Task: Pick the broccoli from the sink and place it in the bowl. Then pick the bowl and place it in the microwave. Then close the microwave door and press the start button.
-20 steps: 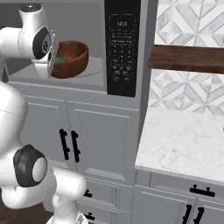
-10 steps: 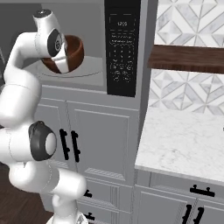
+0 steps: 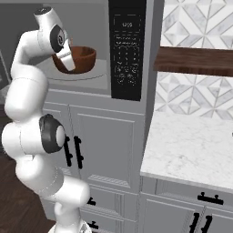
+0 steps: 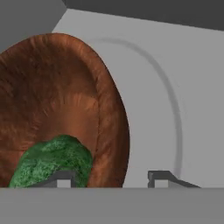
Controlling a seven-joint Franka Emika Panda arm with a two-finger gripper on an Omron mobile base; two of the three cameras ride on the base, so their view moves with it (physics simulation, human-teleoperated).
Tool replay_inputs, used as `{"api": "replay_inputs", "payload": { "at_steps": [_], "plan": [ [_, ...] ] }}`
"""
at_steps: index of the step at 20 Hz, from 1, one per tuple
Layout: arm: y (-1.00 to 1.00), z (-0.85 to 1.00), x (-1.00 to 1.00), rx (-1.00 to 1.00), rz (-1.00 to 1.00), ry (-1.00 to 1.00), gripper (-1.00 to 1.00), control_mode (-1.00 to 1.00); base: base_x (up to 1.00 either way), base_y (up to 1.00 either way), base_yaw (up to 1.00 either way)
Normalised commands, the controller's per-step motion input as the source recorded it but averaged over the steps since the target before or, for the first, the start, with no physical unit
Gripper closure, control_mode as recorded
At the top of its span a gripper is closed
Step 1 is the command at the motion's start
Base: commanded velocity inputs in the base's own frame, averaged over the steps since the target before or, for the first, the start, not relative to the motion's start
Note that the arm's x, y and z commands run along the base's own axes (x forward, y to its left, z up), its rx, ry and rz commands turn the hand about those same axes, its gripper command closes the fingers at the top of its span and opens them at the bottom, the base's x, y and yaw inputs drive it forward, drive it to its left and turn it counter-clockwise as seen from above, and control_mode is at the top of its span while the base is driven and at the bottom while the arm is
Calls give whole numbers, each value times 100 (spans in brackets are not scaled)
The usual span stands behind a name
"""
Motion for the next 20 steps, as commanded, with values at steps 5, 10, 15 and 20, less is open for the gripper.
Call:
{"api": "replay_inputs", "payload": {
  "at_steps": [5,10,15,20],
  "plan": [
    [3,-20,-96,0,0,-17,-100,-100,0,0,0],
    [1,-3,-100,0,0,-26,-100,-100,0,0,0],
    [18,-18,-100,-1,0,-9,-100,-100,0,0,0],
    [53,-88,-100,-8,0,11,-100,-100,0,0,0]
  ]
}}
